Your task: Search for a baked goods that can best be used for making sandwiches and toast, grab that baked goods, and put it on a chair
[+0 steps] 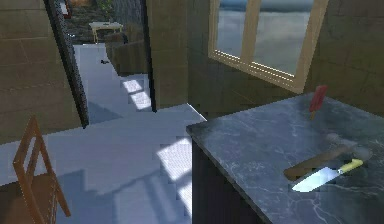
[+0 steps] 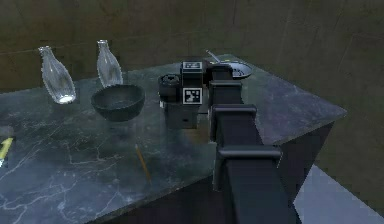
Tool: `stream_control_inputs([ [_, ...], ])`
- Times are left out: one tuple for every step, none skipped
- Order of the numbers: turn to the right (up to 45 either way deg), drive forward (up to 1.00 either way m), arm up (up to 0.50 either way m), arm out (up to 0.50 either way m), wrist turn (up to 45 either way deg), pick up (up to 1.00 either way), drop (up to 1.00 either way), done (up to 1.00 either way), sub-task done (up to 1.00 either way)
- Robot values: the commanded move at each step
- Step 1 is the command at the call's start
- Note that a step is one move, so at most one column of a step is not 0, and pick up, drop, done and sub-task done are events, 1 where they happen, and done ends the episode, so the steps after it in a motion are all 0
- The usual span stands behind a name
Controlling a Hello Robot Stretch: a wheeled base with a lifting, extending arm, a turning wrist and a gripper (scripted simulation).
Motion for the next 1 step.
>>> stream_control_inputs([
  [0.0, 0.00, 0.00, 0.00, 12.0, 0.00, 0.00, 0.00, 0.00],
])
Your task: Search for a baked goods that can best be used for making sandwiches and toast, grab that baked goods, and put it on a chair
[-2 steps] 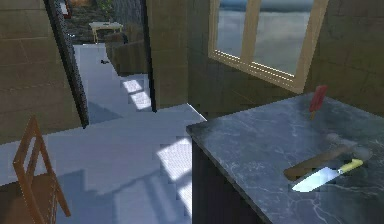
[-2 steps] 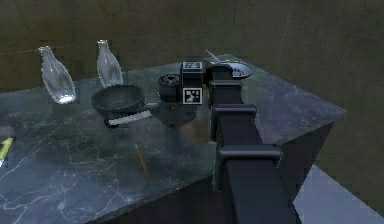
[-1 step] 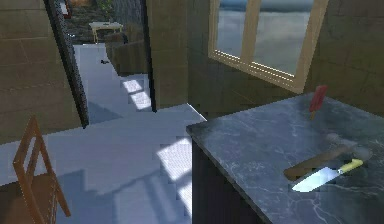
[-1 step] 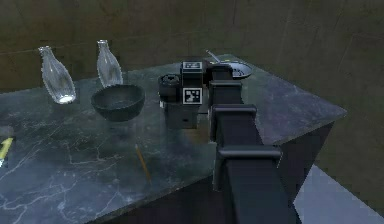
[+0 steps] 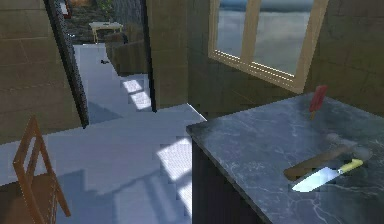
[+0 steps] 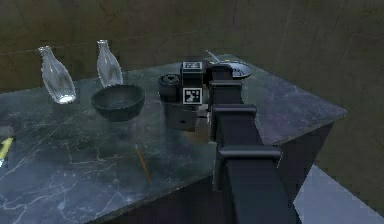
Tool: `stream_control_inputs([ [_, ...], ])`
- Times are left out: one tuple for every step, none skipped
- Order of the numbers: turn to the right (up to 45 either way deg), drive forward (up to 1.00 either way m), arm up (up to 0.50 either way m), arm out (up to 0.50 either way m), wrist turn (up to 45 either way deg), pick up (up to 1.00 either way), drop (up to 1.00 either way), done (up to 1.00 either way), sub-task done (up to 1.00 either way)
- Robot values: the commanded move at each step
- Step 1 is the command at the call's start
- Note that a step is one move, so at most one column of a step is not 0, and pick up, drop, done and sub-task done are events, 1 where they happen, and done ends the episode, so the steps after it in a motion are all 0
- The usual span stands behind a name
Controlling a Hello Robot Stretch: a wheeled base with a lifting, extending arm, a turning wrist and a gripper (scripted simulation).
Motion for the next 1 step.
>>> stream_control_inputs([
  [0.0, 0.00, -0.08, 0.00, 0.0, 0.00, 0.00, 0.00, 0.00],
])
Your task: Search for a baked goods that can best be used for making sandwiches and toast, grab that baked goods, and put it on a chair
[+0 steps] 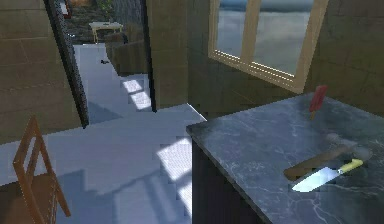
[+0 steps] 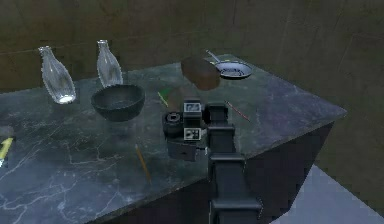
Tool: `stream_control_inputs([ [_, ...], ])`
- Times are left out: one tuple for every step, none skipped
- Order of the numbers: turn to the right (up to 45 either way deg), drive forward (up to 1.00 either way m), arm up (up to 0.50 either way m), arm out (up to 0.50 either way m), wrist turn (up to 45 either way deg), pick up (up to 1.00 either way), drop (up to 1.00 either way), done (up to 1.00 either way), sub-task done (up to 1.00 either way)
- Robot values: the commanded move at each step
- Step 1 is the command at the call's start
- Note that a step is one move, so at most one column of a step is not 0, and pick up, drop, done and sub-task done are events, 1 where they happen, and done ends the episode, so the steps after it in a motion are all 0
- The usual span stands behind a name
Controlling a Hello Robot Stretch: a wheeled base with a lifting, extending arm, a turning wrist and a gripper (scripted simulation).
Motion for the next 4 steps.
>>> stream_control_inputs([
  [0.0, 0.00, 0.00, 0.00, 0.0, 1.00, 0.00, 0.00, 0.00],
  [0.0, 0.00, 0.08, 0.00, 0.0, 0.00, 0.00, 0.00, 0.00],
  [0.0, 0.00, 0.00, 0.00, -45.0, 0.00, 0.00, 0.00, 0.00],
  [0.0, 0.00, 0.00, 0.00, -45.0, 0.00, 0.00, 0.00, 0.00],
])
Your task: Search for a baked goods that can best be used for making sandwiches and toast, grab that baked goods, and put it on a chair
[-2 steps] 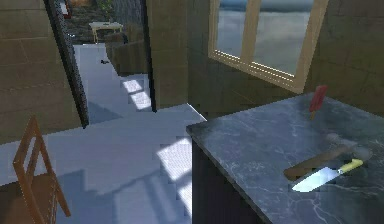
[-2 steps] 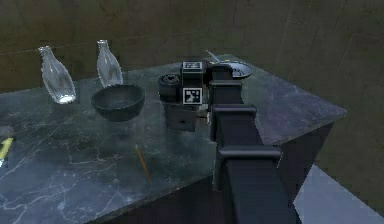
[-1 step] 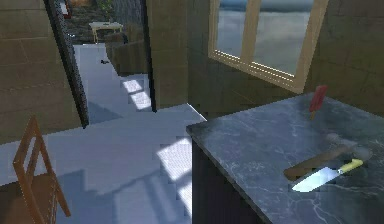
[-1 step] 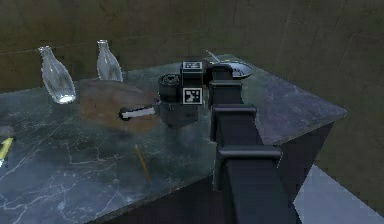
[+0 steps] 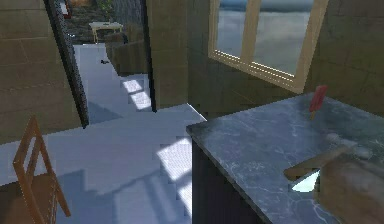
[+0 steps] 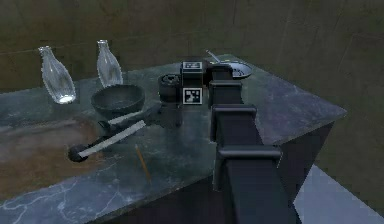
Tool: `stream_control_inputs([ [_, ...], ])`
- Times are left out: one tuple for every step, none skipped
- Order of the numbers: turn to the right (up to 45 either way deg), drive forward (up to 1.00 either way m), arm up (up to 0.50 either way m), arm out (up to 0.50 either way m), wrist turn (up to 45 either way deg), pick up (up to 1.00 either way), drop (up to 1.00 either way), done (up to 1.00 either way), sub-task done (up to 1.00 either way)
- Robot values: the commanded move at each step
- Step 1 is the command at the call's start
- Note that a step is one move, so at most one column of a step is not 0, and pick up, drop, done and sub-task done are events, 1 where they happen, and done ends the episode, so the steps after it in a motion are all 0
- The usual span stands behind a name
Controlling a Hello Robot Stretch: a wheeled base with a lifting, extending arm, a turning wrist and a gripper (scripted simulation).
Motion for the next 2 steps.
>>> stream_control_inputs([
  [0.0, 0.00, 0.00, 0.00, -45.0, 0.00, 0.00, 0.00, 0.00],
  [0.0, 0.00, 0.00, 0.00, -6.0, 0.00, 0.00, 0.00, 0.00],
])
